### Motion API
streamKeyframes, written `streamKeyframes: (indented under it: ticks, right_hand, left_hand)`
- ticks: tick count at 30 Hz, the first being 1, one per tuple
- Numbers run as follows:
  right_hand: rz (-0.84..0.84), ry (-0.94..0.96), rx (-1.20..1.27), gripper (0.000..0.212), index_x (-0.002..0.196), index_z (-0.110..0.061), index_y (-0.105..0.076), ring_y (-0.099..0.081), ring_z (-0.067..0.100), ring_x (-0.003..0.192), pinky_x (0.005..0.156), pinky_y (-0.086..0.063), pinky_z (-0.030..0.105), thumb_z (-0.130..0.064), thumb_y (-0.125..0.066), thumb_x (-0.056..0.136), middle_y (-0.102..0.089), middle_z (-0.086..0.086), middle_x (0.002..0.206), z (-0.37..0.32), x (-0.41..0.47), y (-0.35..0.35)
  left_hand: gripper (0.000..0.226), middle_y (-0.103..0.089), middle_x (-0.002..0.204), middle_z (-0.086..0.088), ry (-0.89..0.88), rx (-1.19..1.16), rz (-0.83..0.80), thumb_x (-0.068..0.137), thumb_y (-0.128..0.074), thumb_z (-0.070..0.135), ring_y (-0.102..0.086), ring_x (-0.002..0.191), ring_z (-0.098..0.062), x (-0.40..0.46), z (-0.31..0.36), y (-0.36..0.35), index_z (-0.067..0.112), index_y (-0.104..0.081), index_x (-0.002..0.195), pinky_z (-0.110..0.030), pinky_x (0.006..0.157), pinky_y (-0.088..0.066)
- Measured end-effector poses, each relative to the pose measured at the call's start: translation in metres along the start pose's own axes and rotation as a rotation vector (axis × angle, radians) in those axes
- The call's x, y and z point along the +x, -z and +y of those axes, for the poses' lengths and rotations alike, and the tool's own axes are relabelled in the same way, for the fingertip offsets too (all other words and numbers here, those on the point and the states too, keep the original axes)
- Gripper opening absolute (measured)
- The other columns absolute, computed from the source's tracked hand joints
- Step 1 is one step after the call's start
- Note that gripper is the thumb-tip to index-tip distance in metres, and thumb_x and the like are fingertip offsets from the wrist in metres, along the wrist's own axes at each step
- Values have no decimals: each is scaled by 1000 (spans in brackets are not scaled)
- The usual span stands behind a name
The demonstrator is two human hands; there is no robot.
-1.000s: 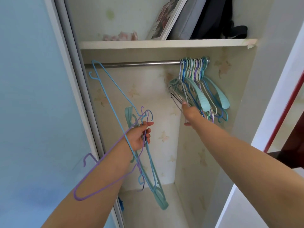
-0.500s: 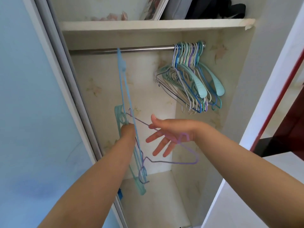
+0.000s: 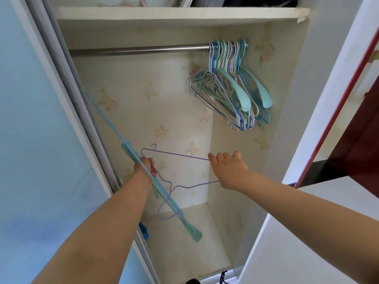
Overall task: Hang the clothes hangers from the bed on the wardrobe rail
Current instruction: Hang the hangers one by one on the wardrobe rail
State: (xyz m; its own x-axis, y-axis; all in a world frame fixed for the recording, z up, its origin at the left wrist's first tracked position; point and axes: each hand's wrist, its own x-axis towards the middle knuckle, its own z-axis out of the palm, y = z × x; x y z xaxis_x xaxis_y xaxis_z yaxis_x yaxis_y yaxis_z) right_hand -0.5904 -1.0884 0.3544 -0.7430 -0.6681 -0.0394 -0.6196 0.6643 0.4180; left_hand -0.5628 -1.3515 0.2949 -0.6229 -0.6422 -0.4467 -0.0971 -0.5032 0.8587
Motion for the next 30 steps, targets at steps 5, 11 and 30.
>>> streamKeyframes:
  ticks: [5,11,30]
  right_hand:
    - [27,-97,340,69,140,-15,-28,-50,30,119,95,-39,43,-44,-55,84,-45,8,132,34,8,-24]
    - [15,-287,405,85,141,-13,-28,-55,30,113,89,-45,42,-68,-50,80,-47,8,131,41,5,-38]
    - [325,-234,379,88,152,-20,-11,-20,33,142,111,-27,45,-66,-46,86,-16,12,156,8,25,-41]
  left_hand:
    - [37,-43,64,4,0,-95,-119,103,-40,23,-24,25,-3,4,-6,8,25,-43,66,-7,34,-18]
    - [48,-32,41,10,-25,-103,-180,99,-33,56,-21,28,-4,-1,-13,8,18,-47,72,-9,35,-18]
    - [24,-25,48,7,-136,287,-435,94,-56,30,-16,34,-4,-37,-9,-6,12,-72,89,-17,33,-12]
